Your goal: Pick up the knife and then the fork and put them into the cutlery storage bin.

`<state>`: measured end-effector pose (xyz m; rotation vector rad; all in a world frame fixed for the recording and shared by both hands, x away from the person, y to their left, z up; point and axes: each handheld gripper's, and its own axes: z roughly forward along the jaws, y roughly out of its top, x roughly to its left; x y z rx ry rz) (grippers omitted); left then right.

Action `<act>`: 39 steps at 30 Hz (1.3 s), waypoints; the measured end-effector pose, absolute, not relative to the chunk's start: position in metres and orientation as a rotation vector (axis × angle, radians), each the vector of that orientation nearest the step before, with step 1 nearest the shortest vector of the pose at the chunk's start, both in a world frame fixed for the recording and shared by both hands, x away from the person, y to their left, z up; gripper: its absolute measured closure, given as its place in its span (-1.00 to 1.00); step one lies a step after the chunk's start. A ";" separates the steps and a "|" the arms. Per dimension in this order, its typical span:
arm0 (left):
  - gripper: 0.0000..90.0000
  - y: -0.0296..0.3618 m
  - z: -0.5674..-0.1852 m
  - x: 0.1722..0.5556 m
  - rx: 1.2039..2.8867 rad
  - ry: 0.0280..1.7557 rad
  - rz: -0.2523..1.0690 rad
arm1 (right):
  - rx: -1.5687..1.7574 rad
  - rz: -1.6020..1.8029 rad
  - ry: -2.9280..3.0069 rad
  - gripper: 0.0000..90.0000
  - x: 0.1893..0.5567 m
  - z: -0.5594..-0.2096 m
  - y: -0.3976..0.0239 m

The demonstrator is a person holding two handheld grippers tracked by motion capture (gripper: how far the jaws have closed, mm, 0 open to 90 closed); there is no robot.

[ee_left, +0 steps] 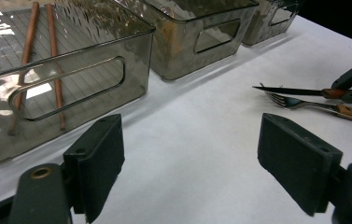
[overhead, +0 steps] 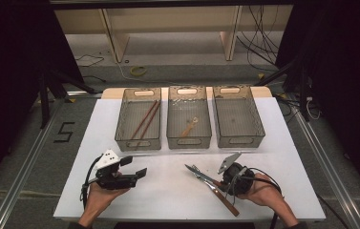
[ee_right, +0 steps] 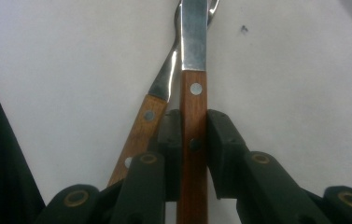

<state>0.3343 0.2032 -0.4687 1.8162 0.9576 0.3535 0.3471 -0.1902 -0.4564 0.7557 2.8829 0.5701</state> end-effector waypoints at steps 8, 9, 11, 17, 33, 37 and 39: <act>-0.51 0.204 -0.468 0.334 1.817 0.957 0.355 | 0.783 0.630 2.869 0.72 0.350 -0.453 -0.194; -0.51 0.204 -0.469 0.334 1.813 0.959 0.354 | 0.779 0.641 2.866 0.72 0.350 -0.453 -0.194; -0.51 0.204 -0.469 0.335 1.816 0.959 0.356 | 0.772 0.663 2.860 0.72 0.351 -0.452 -0.195; -0.51 0.204 -0.469 0.335 1.814 0.960 0.355 | 0.807 0.710 2.853 0.72 0.352 -0.448 -0.197; -0.51 0.206 -0.468 0.335 1.795 0.972 0.351 | 0.871 0.921 2.735 0.72 0.363 -0.419 -0.210; -0.51 0.207 -0.468 0.334 1.790 0.965 0.360 | 0.907 0.945 2.700 0.72 0.371 -0.412 -0.214; -0.51 0.207 -0.467 0.334 1.786 0.967 0.363 | 0.920 0.947 2.687 0.72 0.375 -0.409 -0.216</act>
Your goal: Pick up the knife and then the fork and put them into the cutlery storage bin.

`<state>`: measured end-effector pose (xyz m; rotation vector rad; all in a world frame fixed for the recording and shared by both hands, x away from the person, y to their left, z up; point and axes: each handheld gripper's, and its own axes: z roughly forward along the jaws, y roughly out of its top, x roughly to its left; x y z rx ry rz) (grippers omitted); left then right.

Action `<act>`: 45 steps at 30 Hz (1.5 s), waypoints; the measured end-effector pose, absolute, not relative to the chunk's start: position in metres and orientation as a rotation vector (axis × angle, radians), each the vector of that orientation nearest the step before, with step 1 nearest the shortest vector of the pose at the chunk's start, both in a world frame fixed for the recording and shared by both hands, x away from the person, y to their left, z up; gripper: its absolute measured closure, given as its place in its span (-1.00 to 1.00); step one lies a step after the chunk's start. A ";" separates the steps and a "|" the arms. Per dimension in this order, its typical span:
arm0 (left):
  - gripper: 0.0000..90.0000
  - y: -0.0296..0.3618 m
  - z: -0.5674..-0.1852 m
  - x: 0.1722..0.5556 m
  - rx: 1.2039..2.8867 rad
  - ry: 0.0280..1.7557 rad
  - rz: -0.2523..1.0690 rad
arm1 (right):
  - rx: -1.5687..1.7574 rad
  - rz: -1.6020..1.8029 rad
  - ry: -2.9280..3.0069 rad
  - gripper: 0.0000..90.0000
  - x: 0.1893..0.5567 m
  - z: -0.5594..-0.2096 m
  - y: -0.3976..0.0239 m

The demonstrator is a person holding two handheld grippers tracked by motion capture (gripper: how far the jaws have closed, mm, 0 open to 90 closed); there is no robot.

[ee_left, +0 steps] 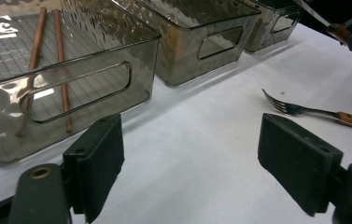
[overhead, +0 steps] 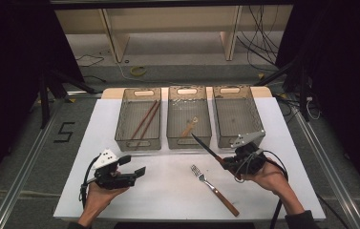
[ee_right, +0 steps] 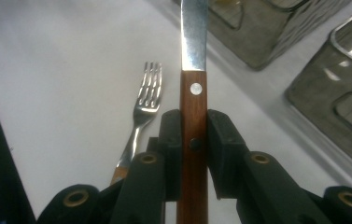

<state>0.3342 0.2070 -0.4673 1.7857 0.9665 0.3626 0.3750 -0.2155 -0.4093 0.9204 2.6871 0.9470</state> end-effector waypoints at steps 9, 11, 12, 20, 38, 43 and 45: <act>-0.52 0.209 -0.465 0.332 1.765 0.949 0.368 | 0.975 0.978 2.626 0.72 0.394 -0.400 -0.223; -0.52 0.210 -0.465 0.331 1.761 0.950 0.367 | 0.981 0.986 2.613 0.72 0.398 -0.397 -0.225; -0.52 0.210 -0.465 0.331 1.761 0.949 0.367 | 0.986 0.982 2.607 0.72 0.400 -0.396 -0.225; -0.52 0.210 -0.465 0.329 1.769 0.937 0.366 | 1.038 0.990 2.572 0.72 0.415 -0.390 -0.231; -0.52 0.216 -0.465 0.327 1.777 0.932 0.390 | 1.178 0.989 2.468 0.72 0.456 -0.384 -0.247; -0.52 0.217 -0.465 0.326 1.773 0.934 0.390 | 1.211 0.979 2.449 0.72 0.463 -0.384 -0.249; -0.52 0.217 -0.465 0.326 1.773 0.930 0.391 | 1.224 0.974 2.444 0.72 0.467 -0.383 -0.251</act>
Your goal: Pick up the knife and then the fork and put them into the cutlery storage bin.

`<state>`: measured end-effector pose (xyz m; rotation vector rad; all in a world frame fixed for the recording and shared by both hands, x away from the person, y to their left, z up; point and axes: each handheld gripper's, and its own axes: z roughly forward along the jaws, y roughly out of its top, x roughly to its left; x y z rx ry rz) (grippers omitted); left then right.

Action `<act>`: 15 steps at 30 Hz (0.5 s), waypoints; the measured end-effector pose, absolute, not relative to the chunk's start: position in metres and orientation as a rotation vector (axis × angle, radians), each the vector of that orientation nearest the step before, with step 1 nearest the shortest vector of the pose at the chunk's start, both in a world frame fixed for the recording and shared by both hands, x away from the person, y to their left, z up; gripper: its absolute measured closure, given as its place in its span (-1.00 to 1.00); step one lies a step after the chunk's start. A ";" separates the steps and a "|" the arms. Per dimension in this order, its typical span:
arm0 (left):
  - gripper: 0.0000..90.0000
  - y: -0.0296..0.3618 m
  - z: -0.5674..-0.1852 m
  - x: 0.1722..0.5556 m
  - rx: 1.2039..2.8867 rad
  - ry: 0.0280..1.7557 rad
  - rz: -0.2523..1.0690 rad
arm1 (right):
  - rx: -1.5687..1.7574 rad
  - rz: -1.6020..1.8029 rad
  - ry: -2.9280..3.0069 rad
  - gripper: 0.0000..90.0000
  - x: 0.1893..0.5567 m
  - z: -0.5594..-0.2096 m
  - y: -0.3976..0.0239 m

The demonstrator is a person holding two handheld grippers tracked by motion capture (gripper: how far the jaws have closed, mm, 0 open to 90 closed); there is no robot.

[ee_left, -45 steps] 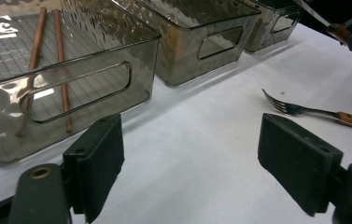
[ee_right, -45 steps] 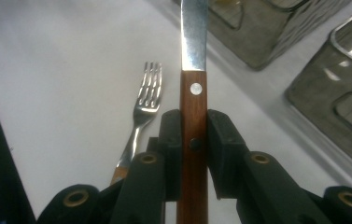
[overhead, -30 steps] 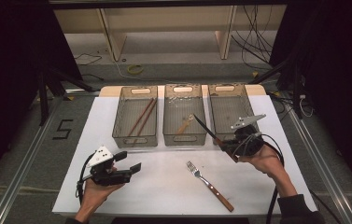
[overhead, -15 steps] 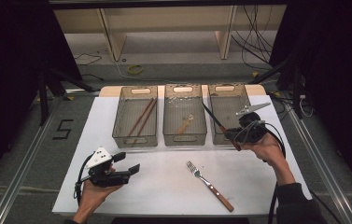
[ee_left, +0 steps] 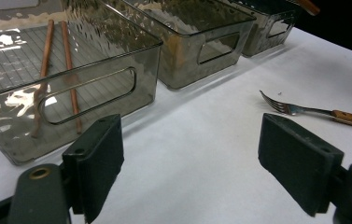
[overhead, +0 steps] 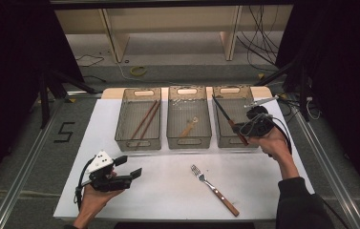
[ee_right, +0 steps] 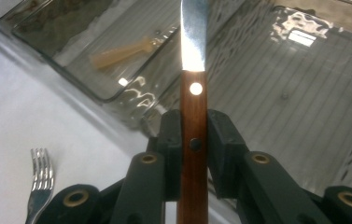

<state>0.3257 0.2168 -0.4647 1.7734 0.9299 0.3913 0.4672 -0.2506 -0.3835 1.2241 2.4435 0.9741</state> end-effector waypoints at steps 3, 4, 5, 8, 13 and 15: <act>-0.52 0.217 -0.465 0.326 1.769 0.932 0.393 | 1.246 0.972 2.429 0.72 0.473 -0.383 -0.252; -0.52 0.217 -0.465 0.326 1.768 0.932 0.393 | 1.248 0.974 2.426 0.72 0.474 -0.382 -0.253; -0.52 0.217 -0.465 0.326 1.769 0.933 0.394 | 1.254 0.974 2.424 0.72 0.475 -0.381 -0.253; -0.52 0.218 -0.465 0.326 1.773 0.929 0.395 | 1.264 0.967 2.414 0.72 0.479 -0.378 -0.253; -0.52 0.218 -0.465 0.325 1.770 0.931 0.397 | 1.284 0.961 2.405 0.72 0.486 -0.374 -0.252; -0.52 0.218 -0.465 0.325 1.767 0.932 0.397 | 1.291 0.955 2.402 0.72 0.489 -0.374 -0.252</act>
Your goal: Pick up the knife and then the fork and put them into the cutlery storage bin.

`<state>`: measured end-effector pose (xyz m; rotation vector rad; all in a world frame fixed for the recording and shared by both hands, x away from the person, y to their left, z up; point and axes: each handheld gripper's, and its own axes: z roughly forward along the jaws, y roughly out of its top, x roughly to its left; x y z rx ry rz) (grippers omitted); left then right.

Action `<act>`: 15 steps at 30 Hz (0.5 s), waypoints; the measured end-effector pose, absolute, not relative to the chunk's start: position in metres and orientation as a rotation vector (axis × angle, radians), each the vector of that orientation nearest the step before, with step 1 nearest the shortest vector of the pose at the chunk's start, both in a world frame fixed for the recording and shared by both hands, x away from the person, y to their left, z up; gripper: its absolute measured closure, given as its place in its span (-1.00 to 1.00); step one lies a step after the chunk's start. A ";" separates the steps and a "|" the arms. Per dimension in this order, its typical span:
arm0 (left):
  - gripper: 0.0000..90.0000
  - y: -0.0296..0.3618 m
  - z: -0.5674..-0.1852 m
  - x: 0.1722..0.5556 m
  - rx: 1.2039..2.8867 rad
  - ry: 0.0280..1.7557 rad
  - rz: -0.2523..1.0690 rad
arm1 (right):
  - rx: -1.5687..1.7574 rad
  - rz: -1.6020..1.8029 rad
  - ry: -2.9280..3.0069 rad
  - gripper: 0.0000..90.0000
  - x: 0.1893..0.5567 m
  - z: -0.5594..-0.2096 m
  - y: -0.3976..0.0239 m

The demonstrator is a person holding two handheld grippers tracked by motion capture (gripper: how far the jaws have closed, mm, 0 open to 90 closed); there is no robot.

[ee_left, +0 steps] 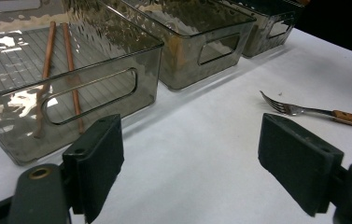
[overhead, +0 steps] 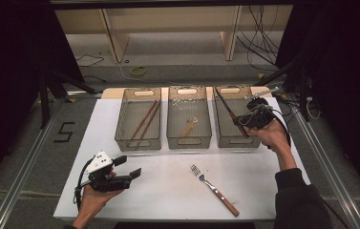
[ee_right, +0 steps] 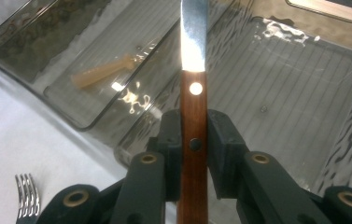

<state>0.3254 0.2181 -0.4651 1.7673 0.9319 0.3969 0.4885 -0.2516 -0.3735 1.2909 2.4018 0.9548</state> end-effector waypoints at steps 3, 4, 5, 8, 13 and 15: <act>-0.52 0.218 -0.465 0.325 1.767 0.933 0.396 | 1.304 0.948 2.397 0.72 0.493 -0.373 -0.251; -0.52 0.218 -0.465 0.325 1.767 0.930 0.397 | 1.313 0.944 2.392 0.72 0.495 -0.373 -0.251; -0.52 0.218 -0.465 0.325 1.767 0.930 0.397 | 1.321 0.939 2.390 0.72 0.497 -0.373 -0.251; -0.52 0.218 -0.465 0.326 1.766 0.929 0.395 | 1.341 0.928 2.379 0.72 0.501 -0.373 -0.251; -0.52 0.218 -0.465 0.325 1.764 0.929 0.396 | 1.377 0.902 2.359 0.72 0.509 -0.376 -0.251; -0.52 0.219 -0.465 0.325 1.765 0.929 0.396 | 1.392 0.894 2.354 0.72 0.511 -0.377 -0.252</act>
